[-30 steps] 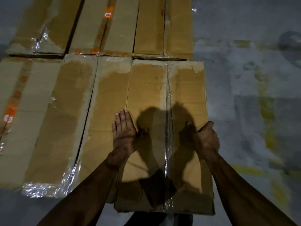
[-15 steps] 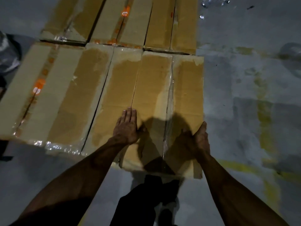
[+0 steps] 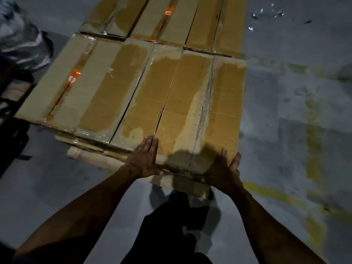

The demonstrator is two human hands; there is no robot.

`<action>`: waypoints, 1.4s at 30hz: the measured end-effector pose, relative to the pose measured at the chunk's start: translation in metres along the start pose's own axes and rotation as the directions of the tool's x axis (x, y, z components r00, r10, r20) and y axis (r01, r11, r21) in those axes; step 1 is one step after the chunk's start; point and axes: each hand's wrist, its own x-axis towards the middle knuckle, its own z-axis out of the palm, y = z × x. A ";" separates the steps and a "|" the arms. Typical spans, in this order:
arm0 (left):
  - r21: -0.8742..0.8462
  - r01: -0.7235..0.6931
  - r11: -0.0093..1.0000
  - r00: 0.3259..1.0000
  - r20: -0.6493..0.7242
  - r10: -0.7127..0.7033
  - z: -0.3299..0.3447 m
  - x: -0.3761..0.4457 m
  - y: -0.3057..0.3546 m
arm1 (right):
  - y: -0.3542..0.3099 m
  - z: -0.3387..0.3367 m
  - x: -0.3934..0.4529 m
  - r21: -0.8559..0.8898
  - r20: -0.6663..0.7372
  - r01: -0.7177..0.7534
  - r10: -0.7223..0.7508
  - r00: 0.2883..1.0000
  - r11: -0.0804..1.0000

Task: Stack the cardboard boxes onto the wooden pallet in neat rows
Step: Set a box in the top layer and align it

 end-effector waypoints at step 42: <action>-0.285 0.175 0.942 0.963 -0.148 -0.223 -0.022 0.048 0.018 | -0.020 -0.024 0.057 0.585 -0.097 -0.176 0.283 0.954 0.792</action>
